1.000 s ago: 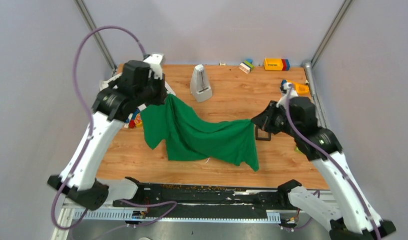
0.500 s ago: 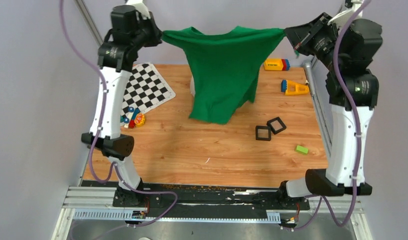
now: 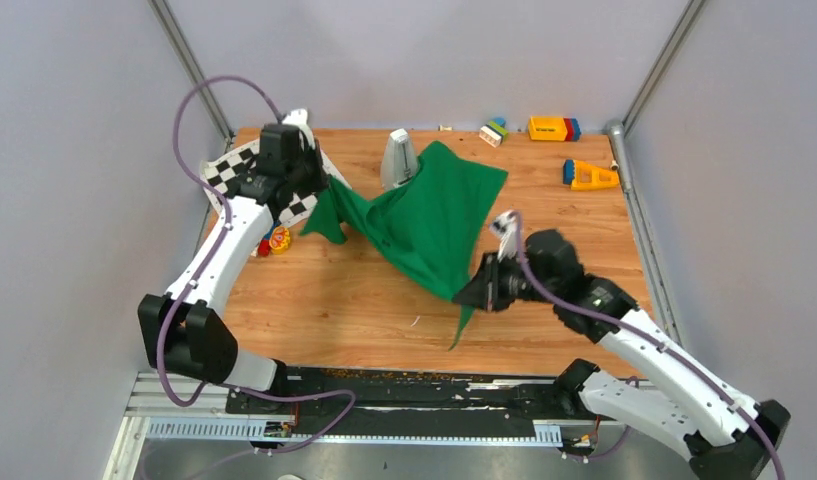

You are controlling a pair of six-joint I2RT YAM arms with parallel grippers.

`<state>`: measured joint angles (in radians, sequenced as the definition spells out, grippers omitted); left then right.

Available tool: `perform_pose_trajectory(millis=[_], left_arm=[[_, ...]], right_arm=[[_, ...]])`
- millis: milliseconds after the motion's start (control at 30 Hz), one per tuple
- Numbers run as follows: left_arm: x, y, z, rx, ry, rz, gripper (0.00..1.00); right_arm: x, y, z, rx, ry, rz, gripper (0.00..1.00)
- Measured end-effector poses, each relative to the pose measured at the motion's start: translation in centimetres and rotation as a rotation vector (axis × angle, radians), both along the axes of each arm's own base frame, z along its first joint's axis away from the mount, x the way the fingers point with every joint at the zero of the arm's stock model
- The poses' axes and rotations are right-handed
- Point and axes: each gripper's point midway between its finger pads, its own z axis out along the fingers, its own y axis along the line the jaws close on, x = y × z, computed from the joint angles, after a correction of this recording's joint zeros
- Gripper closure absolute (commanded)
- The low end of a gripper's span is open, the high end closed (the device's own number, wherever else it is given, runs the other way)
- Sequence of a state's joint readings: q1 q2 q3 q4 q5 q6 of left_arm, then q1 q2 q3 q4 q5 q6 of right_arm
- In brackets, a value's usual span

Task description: Remove the brooch from the garment

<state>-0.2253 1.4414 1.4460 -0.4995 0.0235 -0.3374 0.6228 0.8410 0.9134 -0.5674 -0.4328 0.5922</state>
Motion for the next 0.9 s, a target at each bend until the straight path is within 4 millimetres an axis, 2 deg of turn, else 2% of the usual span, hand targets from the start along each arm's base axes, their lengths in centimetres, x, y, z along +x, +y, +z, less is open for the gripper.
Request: perform_pose_trajectory(millis=[67, 167, 267, 300, 367, 433, 500, 533, 567, 600, 633, 667, 767, 867, 900], left_arm=[[-1.9, 1.0, -5.3, 0.019, 0.115, 0.034, 1.00], [-5.6, 2.3, -10.2, 0.017, 0.212, 0.094, 1.00], [-9.4, 3.9, -12.6, -0.006, 0.235, 0.183, 1.00], [-10.3, 4.3, -11.6, -0.025, 0.195, 0.206, 1.00], [-11.8, 5.6, -11.1, -0.055, 0.142, 0.287, 1.00], [-13.1, 6.8, -10.6, -0.080, 0.095, 0.360, 0.99], [-14.1, 7.8, -10.6, -0.096, 0.060, 0.421, 0.77], [-14.7, 8.4, -10.7, -0.103, 0.044, 0.452, 0.46], [-15.2, 8.8, -11.0, -0.109, 0.034, 0.477, 0.33], [-15.8, 9.2, -11.2, -0.117, 0.024, 0.499, 0.12], [-16.1, 9.4, -11.5, -0.122, 0.019, 0.508, 0.06], [-16.3, 9.5, -11.7, -0.136, 0.014, 0.520, 0.02], [-16.7, 9.6, -12.0, -0.151, 0.011, 0.534, 0.01], [-16.4, 9.5, -12.3, -0.136, 0.023, 0.524, 0.07], [-16.0, 8.9, -12.5, -0.120, 0.045, 0.486, 0.13]], right_arm=[[-3.2, 1.0, -4.9, -0.060, 0.099, 0.074, 1.00], [-6.9, 1.4, -10.8, -0.159, 0.220, 0.127, 1.00], [-7.8, 0.8, -13.8, -0.207, 0.302, 0.086, 1.00], [-7.8, 0.7, -14.3, -0.211, 0.318, 0.068, 1.00], [-7.9, 0.4, -15.5, -0.213, 0.350, 0.033, 0.98], [-8.1, 0.2, -16.3, -0.216, 0.372, 0.012, 0.80], [-8.2, -0.1, -16.7, -0.217, 0.382, -0.004, 0.51], [-8.1, -0.1, -16.6, -0.213, 0.381, -0.010, 0.40], [-8.0, 0.0, -16.4, -0.208, 0.378, -0.016, 0.36], [-7.8, 0.1, -16.3, -0.211, 0.366, -0.016, 0.34], [-7.4, 0.3, -15.8, -0.216, 0.348, -0.015, 0.34], [-6.9, 0.5, -15.3, -0.221, 0.330, -0.023, 0.34], [-4.3, 2.0, -12.9, -0.234, 0.254, -0.053, 0.33], [-1.0, 3.9, -11.2, -0.267, 0.188, -0.104, 0.30], [1.6, 5.5, -11.2, -0.309, 0.151, -0.148, 0.30]])
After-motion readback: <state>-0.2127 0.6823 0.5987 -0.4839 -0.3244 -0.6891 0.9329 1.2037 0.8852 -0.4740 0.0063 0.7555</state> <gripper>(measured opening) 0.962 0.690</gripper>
